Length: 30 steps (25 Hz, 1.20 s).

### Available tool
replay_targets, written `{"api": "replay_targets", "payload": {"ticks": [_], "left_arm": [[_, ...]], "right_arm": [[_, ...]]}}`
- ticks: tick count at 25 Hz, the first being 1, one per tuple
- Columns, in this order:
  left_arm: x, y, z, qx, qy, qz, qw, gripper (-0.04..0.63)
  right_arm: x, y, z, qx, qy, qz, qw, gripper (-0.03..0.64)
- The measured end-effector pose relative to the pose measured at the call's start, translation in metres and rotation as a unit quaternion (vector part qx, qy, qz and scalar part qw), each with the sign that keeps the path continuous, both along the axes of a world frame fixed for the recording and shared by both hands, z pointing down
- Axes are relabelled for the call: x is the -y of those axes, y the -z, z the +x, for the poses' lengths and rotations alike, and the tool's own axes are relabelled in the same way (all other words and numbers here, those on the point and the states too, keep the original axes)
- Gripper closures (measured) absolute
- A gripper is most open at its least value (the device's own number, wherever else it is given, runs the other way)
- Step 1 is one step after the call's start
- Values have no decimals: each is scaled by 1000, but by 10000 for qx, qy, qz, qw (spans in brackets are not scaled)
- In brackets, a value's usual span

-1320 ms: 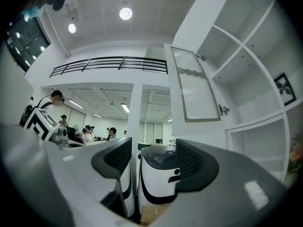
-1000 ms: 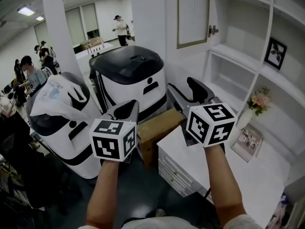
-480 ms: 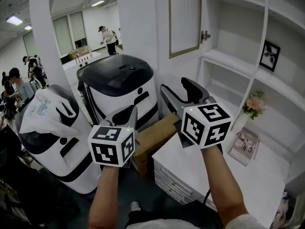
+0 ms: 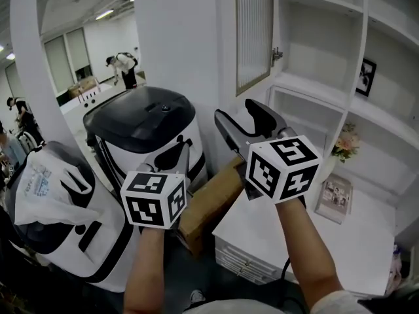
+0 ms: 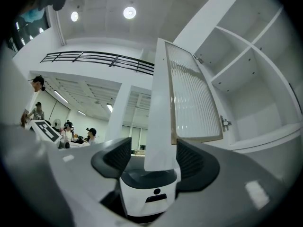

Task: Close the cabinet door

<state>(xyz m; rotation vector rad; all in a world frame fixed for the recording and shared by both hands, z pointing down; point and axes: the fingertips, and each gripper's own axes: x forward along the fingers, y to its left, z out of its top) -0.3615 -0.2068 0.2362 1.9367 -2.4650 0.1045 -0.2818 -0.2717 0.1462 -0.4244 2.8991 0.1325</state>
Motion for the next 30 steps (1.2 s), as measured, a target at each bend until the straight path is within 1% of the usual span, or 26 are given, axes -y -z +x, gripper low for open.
{"api": "replay_targets", "payload": {"ticks": [6, 12, 20, 24, 30], "left_arm": [[18, 5, -22, 1, -470, 31, 9989, 598], [33, 9, -31, 14, -980, 62, 9952, 600], [48, 12, -35, 144, -1586, 50, 9872, 600], [52, 14, -33, 187, -1825, 82, 9830, 600], [60, 8, -23, 182, -2136, 17, 9768, 598]], "right_arm": [[10, 11, -17, 27, -484, -20, 9988, 333], [19, 18, -27, 41, -924, -114, 9956, 333], [26, 18, -35, 4, -1497, -192, 9885, 339], [30, 19, -33, 56, -1780, -262, 9837, 397], [31, 19, -29, -68, -1970, -202, 9802, 394]]}}
